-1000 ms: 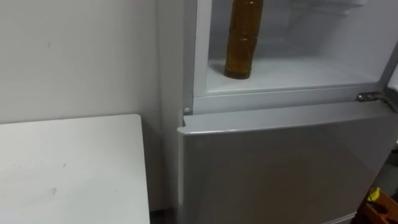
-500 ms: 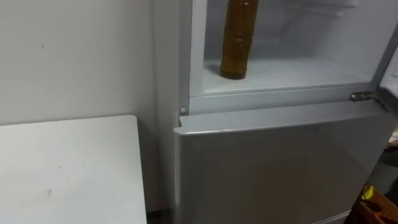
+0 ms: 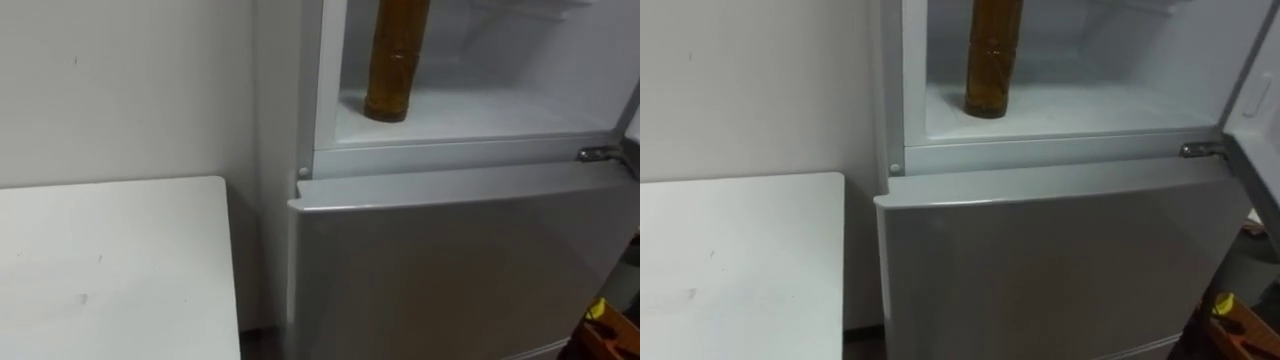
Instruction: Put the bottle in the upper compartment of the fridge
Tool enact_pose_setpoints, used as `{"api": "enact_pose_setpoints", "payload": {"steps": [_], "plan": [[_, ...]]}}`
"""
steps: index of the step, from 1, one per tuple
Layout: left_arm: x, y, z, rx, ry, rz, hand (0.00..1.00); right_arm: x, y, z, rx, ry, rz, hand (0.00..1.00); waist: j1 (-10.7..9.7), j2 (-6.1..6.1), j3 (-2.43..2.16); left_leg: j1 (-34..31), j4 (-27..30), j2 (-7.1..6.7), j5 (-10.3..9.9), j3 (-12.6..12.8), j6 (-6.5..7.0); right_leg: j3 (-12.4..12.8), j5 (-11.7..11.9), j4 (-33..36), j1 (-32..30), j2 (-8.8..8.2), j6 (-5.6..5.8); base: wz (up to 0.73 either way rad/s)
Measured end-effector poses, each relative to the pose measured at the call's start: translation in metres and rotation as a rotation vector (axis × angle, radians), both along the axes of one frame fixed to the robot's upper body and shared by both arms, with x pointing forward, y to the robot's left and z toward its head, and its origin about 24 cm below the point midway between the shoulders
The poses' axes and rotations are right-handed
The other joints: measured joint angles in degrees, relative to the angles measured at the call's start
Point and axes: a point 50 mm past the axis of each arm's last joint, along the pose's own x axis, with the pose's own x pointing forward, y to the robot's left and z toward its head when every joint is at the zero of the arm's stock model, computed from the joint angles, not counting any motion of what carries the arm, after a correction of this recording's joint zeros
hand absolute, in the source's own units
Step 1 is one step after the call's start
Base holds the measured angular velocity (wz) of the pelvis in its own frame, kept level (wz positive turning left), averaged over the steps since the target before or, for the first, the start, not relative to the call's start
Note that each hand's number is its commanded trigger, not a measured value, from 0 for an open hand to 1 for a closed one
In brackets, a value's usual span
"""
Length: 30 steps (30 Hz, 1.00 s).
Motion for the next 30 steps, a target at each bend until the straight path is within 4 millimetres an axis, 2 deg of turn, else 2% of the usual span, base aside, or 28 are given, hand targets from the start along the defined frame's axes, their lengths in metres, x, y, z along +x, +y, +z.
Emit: {"api": "enact_pose_setpoints", "payload": {"steps": [3, 5, 6, 8, 10, 12, 15, 17, 18, 20, 23, 27, 29, 30], "plan": [[-0.001, 0.0, 0.0, -0.004, 0.008, -0.016, 0.0, 0.004, 0.014, 0.026, -0.057, -0.105, 0.061, 0.0, 0.2, -0.21, -0.13, 0.2, 0.0, 0.1, 0.0, 0.1, -0.06, 0.2, 0.0, 0.1, 0.1, 0.09, -0.07, -0.03], [0.0, 0.001, 0.0, -0.007, 0.009, -0.034, 0.0, 0.009, 0.024, 0.059, -0.155, -0.232, 0.113, 0.0, 0.2, -1.07, -0.13, 0.5, 0.3, 0.15, 0.0, 0.0, -0.06, 0.0, 0.0, -0.4, 0.9, 0.11, -0.09, 0.06], [0.0, 0.001, 0.0, -0.007, 0.009, -0.037, 0.0, 0.01, 0.024, 0.065, -0.177, -0.252, 0.121, 0.0, 0.3, -1.07, -0.1, 0.6, 0.5, 0.15, 0.0, 0.0, -0.06, 0.0, 0.0, -0.7, 1.1, 0.08, -0.09, 0.11], [0.0, 0.002, 0.001, -0.001, 0.012, -0.041, 0.0, 0.013, 0.026, 0.08, -0.241, -0.294, 0.148, 0.0, 0.7, -2.18, 0.02, 1.1, 0.6, 0.19, 0.0, -0.3, -0.08, -0.3, 0.0, -1.3, 2.1, 0.12, -0.13, 0.09], [-0.001, 0.0, 0.0, -0.006, 0.018, -0.046, 0.0, 0.012, 0.029, 0.085, -0.27, -0.309, 0.168, 0.0, 1.1, -2.74, 0.04, 1.1, 0.6, 0.21, -0.2, -0.5, -0.14, -0.6, 0.0, -1.3, 2.3, 0.12, -0.11, 0.06], [-0.002, -0.004, -0.001, -0.015, 0.024, -0.041, 0.0, 0.011, 0.033, 0.089, -0.298, -0.32, 0.191, 0.0, 1.6, -2.48, 0.0, 1.0, 0.6, 0.19, -0.4, -0.7, -0.02, -0.6, 0.2, -1.3, 2.3, 0.08, 0.02, 0.0], [-0.004, -0.003, -0.001, 0.001, 0.043, -0.032, 0.0, 0.012, 0.035, 0.091, -0.321, -0.311, 0.222, 0.0, 1.9, -1.67, 0.0, 0.9, 0.5, 0.2, -0.4, -0.9, 0.02, -0.9, 0.4, -1.2, 2.6, 0.07, 0.04, 0.03], [-0.004, -0.003, -0.001, 0.003, 0.045, -0.032, 0.0, 0.013, 0.036, 0.092, -0.336, -0.299, 0.244, 0.0, 1.9, -0.63, -0.32, 0.9, 0.5, 0.22, -0.4, -1.3, 0.02, -1.2, 0.4, -1.1, 2.6, 0.07, 0.04, 0.06], [-0.003, -0.003, -0.001, 0.003, 0.044, -0.035, 0.0, 0.013, 0.036, 0.092, -0.339, -0.297, 0.249, 0.0, 1.9, -0.48, -0.41, 1.0, 0.5, 0.25, -0.4, -1.3, 0.01, -1.3, 0.4, -1.1, 2.7, 0.08, 0.04, 0.0], [-0.003, -0.004, -0.001, 0.003, 0.05, -0.052, 0.0, 0.017, 0.039, 0.092, -0.366, -0.275, 0.283, 0.0, 2.1, 0.24, -0.27, 1.1, 0.5, 0.28, -0.4, -1.3, -0.01, -1.2, 0.4, -1.0, 2.6, 0.15, 0.03, 0.0], [-0.002, -0.004, -0.001, 0.004, 0.048, -0.073, 0.0, 0.023, 0.045, 0.091, -0.396, -0.24, 0.35, 0.0, 2.0, 1.02, -0.48, 1.1, 0.5, 0.27, -0.4, -1.2, -0.02, -1.1, 0.4, -0.9, 2.4, 0.15, -0.02, -0.01], [-0.001, -0.006, -0.002, -0.007, 0.043, -0.075, 0.0, 0.03, 0.053, 0.09, -0.425, -0.214, 0.428, 0.0, 2.1, 0.32, -0.4, 1.1, 0.7, 0.27, -0.4, -1.2, -0.04, -1.0, 0.4, -1.1, 2.6, 0.15, -0.05, 0.0], [-0.002, -0.006, -0.002, -0.009, 0.043, -0.074, 0.0, 0.036, 0.06, 0.088, -0.439, -0.195, 0.484, 0.0, 2.5, -0.68, -0.23, 1.2, 0.8, 0.27, -0.4, -1.3, -0.03, -0.9, 0.4, -1.1, 2.8, 0.16, -0.06, 0.0], [-0.002, -0.005, -0.002, -0.009, 0.041, -0.073, 0.0, 0.037, 0.062, 0.088, -0.442, -0.19, 0.5, 0.0, 2.5, -0.42, -0.14, 1.1, 0.8, 0.27, -0.4, -1.3, -0.03, -0.9, 0.4, -1.2, 2.9, 0.16, -0.06, 0.0]]}}
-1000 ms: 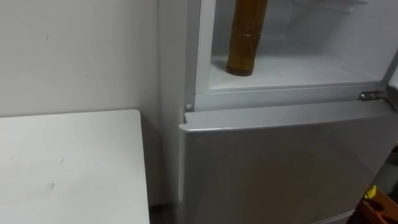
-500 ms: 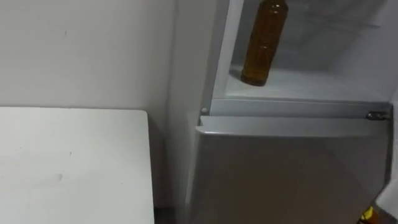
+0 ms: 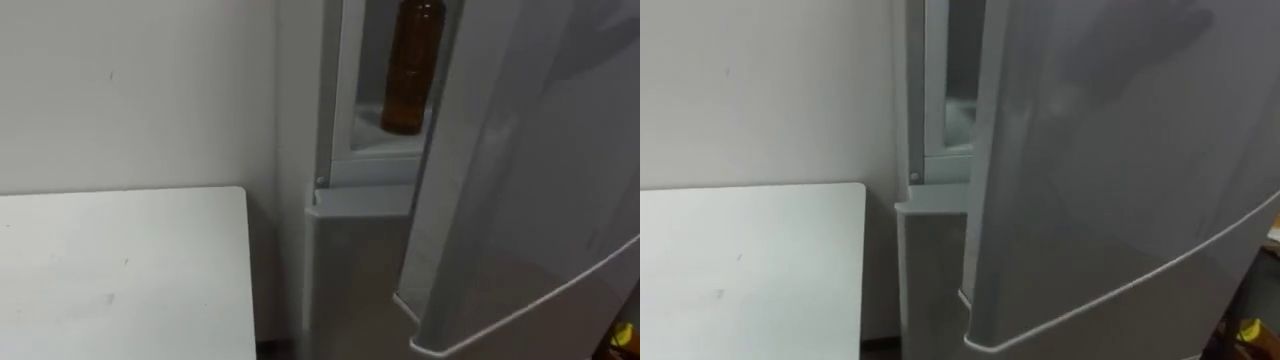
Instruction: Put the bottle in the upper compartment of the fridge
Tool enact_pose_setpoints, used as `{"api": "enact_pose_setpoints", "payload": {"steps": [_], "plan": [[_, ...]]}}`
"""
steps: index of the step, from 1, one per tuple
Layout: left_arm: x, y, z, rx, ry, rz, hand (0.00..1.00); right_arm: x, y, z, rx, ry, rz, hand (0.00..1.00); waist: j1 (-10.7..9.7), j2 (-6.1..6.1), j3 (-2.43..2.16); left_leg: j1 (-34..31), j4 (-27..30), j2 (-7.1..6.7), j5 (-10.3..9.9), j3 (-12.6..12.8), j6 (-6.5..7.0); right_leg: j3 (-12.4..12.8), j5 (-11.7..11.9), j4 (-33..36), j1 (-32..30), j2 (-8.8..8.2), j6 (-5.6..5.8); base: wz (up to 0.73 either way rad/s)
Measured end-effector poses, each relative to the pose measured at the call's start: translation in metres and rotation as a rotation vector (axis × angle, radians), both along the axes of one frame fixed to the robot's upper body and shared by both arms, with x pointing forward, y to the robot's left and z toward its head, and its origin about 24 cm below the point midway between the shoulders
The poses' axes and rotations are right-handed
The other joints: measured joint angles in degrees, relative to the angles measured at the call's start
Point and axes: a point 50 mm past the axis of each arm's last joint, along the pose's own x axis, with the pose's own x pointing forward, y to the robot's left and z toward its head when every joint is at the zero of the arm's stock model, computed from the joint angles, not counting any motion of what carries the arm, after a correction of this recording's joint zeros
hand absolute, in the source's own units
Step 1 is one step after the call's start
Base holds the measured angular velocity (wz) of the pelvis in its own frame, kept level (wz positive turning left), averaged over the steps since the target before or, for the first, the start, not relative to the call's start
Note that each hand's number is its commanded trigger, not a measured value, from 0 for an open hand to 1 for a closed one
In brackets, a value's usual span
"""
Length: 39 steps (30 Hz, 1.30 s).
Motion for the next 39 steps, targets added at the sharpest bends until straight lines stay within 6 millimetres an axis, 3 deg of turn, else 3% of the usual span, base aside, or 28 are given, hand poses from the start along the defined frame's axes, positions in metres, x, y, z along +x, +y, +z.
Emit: {"api": "enact_pose_setpoints", "payload": {"steps": [4, 10, 14, 17, 26, 39], "plan": [[0.006, 0.003, 0.0, 0.001, -0.007, -0.028, 0.0, 0.015, 0.016, -0.008, -0.02, 0.068, 0.163, 0.0, 2.0, -1.38, 0.18, 0.1, 0.0, 0.01, 0.0, -0.1, 0.02, 0.0, 0.1, 0.0, 0.1, -0.03, -0.07, 0.0], [0.006, 0.002, 0.0, -0.005, 0.004, -0.033, 0.0, 0.034, 0.026, -0.015, -0.019, 0.153, 0.354, 0.0, 2.8, -1.04, 0.41, -0.8, 0.0, -0.1, -0.1, -1.2, 0.14, -1.3, 0.2, 0.0, 0.1, -0.25, 0.04, 0.1], [0.008, -0.001, -0.001, -0.018, 0.014, -0.055, 0.0, 0.043, 0.027, -0.007, -0.032, 0.125, 0.37, 0.0, 3.1, 0.01, 0.12, -1.6, 0.6, -0.07, -0.1, -1.8, 0.13, -2.1, 0.2, 0.1, -0.1, -0.35, 0.04, 0.07], [0.014, 0.0, -0.002, -0.017, 0.012, -0.081, 0.0, 0.052, 0.03, -0.006, -0.037, 0.134, 0.38, 0.0, 3.8, 0.3, 0.15, -1.7, 0.9, -0.04, -0.1, -1.8, 0.12, -2.2, 0.2, 0.1, -0.2, -0.37, 0.02, -0.01], [0.015, 0.004, -0.001, -0.007, 0.04, -0.108, 0.0, 0.071, 0.031, -0.018, -0.032, 0.213, 0.341, 0.0, 5.0, -1.03, 0.24, -1.6, 1.2, -0.07, -0.1, -2.3, 0.13, -3.3, 0.3, -0.1, 0.7, -0.59, -0.06, 0.04], [0.03, 0.001, -0.003, -0.027, 0.056, -0.165, 0.0, 0.079, 0.033, -0.02, -0.049, 0.234, 0.328, 0.0, 5.4, -0.56, 0.13, -1.7, 1.4, -0.07, 0.0, -2.3, 0.15, -3.0, 0.4, 0.0, 0.6, -0.54, -0.23, 0.0]]}}
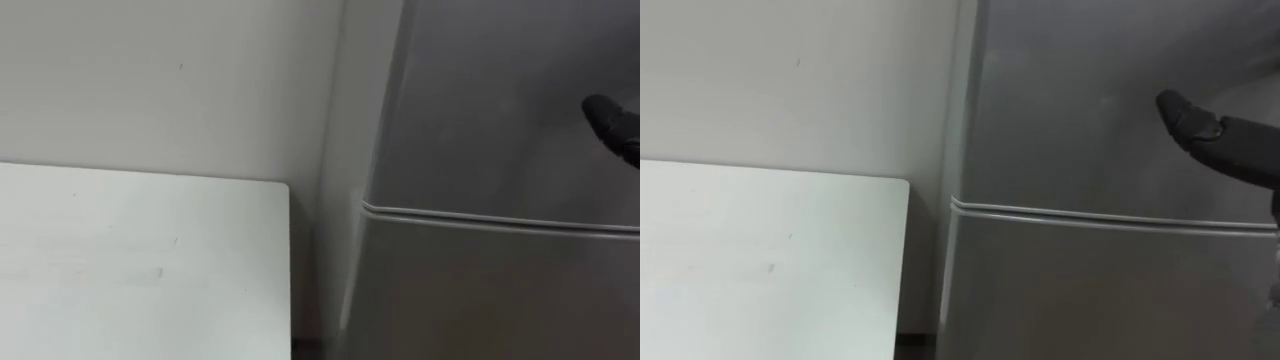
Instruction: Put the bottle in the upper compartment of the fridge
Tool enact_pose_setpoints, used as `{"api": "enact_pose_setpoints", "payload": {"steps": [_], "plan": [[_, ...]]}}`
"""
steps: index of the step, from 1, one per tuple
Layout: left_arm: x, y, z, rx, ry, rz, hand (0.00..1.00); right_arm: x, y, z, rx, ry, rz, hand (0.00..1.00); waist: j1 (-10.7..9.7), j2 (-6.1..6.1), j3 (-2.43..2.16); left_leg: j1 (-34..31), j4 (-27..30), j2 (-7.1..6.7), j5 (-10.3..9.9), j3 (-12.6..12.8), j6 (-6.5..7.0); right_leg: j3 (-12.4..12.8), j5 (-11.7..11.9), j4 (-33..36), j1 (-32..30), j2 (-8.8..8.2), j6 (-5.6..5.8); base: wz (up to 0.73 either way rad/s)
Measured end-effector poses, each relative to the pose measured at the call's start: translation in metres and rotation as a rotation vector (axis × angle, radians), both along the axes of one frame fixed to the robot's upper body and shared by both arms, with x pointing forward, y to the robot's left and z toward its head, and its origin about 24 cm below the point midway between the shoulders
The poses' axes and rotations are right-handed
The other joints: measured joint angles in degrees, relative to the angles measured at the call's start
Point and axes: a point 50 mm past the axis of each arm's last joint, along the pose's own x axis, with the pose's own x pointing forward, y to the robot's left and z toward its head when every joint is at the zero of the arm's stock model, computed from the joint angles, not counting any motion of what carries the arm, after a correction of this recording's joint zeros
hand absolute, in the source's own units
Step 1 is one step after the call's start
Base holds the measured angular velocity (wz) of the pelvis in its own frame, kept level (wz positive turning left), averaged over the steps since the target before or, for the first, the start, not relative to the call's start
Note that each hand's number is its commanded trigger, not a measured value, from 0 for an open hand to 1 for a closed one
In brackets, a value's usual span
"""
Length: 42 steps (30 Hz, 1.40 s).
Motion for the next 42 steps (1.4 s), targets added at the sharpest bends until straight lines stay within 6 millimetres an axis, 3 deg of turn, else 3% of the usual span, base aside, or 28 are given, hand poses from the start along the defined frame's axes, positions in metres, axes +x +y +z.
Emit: {"api": "enact_pose_setpoints", "payload": {"steps": [6, 15, 20, 31, 42], "plan": [[0.008, 0.0, 0.001, 0.001, -0.01, -0.019, 0.0, 0.011, -0.001, -0.002, 0.023, 0.015, 0.006, 0.0, -0.1, 0.09, -0.06, -0.1, 0.5, -0.02, 0.1, 0.1, 0.14, -0.2, 0.3, -0.1, 0.0, -0.2, 0.01, 0.0], [0.006, 0.0, 0.002, -0.037, 0.015, -0.101, 0.0, 0.035, 0.0, -0.007, 0.026, 0.071, -0.002, 0.0, -0.1, -0.06, -0.19, -0.5, 0.9, -0.06, 1.0, 0.0, 0.46, -0.1, 1.3, 0.1, -0.8, -0.28, 0.01, 0.0], [0.008, 0.001, 0.003, -0.033, 0.009, -0.104, 0.0, 0.051, -0.007, -0.015, 0.039, 0.141, 0.011, 0.0, 0.0, -0.78, -0.43, -1.2, 1.3, -0.14, 1.9, -0.8, 0.32, -0.7, 1.9, 0.0, -0.9, -0.45, 0.48, 0.05], [0.004, 0.0, 0.003, -0.045, 0.037, -0.131, 0.0, 0.052, -0.02, -0.014, 0.164, 0.15, 0.055, 0.0, -0.4, -0.87, -0.69, -2.2, 2.5, -0.3, 2.5, -2.6, 0.43, -2.0, 2.4, -0.1, -0.6, -0.53, 0.34, 0.09], [0.007, 0.004, 0.005, -0.031, 0.009, -0.102, 0.0, 0.038, -0.008, 0.007, 0.188, 0.074, 0.068, 0.0, -2.2, 0.43, -0.96, -2.5, 1.6, -0.41, 2.7, -2.5, 0.7, -1.7, 2.8, -1.1, -0.7, -0.26, -0.07, 0.0]]}}
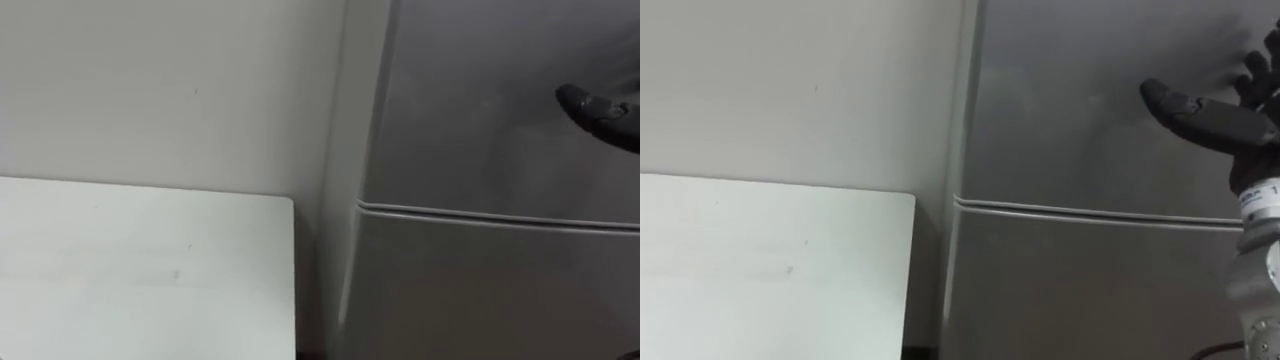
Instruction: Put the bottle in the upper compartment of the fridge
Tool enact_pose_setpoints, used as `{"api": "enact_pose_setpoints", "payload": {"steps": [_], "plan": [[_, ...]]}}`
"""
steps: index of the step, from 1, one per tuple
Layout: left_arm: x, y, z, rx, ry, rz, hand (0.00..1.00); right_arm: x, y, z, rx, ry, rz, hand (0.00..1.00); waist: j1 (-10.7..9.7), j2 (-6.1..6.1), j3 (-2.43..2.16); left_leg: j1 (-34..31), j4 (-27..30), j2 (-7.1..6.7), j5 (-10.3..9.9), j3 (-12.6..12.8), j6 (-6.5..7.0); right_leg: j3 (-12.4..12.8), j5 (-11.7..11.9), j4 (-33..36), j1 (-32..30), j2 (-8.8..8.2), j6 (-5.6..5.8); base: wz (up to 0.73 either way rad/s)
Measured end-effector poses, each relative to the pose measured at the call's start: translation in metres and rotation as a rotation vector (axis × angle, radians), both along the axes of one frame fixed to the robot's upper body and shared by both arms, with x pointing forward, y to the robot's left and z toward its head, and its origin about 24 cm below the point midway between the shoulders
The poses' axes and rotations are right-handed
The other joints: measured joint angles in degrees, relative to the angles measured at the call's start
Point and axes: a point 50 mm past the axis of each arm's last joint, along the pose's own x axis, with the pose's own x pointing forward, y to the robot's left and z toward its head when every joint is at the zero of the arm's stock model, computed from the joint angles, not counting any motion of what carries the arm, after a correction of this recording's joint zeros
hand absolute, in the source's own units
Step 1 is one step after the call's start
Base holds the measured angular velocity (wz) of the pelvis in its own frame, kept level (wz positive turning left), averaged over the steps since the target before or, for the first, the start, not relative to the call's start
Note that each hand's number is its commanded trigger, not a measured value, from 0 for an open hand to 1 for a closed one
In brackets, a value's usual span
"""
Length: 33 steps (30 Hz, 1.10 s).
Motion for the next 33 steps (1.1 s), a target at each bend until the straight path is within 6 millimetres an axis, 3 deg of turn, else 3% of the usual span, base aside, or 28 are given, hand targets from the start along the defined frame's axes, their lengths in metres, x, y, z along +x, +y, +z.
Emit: {"api": "enact_pose_setpoints", "payload": {"steps": [5, 16, 22, 30, 33], "plan": [[-0.005, -0.001, 0.0, 0.008, -0.015, -0.003, 0.0, -0.009, -0.013, 0.004, 0.056, -0.032, -0.066, 0.0, -2.3, 0.1, 0.03, 0.5, -1.3, -0.31, 0.0, 0.0, 0.05, -0.2, -0.1, -0.5, 0.7, -0.12, 0.07, 0.02], [-0.004, -0.005, 0.0, 0.032, -0.068, 0.064, 0.0, -0.03, -0.039, 0.0, 0.14, -0.05, -0.234, 0.0, -4.6, 0.08, 0.37, 0.6, -2.7, -0.25, -0.4, 0.2, -0.17, -0.4, -0.3, -0.8, 0.0, 0.03, 0.26, -0.01], [-0.004, -0.001, 0.001, 0.054, -0.1, 0.125, 0.0, -0.053, -0.066, -0.016, 0.254, -0.028, -0.378, 0.0, -5.4, -0.63, 0.67, 1.3, -3.2, -0.42, -0.6, 0.1, -0.03, -0.7, -0.5, -0.8, 0.5, -0.14, 0.56, -0.01], [-0.008, -0.002, 0.001, 0.071, -0.098, 0.151, 0.0, -0.083, -0.095, -0.044, 0.385, 0.038, -0.557, 0.0, -6.1, 0.12, 0.53, 1.2, -3.3, -0.47, -0.6, 0.6, 0.06, 0.1, -0.5, -0.8, -0.1, -0.18, 0.56, -0.04], [-0.004, -0.002, 0.001, 0.066, -0.123, 0.187, 0.0, -0.093, -0.108, -0.072, 0.445, 0.131, -0.621, 0.0, -6.1, 0.21, 0.54, 1.1, -3.3, -0.43, -0.7, 0.9, 0.05, 0.2, -0.5, -0.8, -0.1, -0.17, 0.56, 0.0]]}}
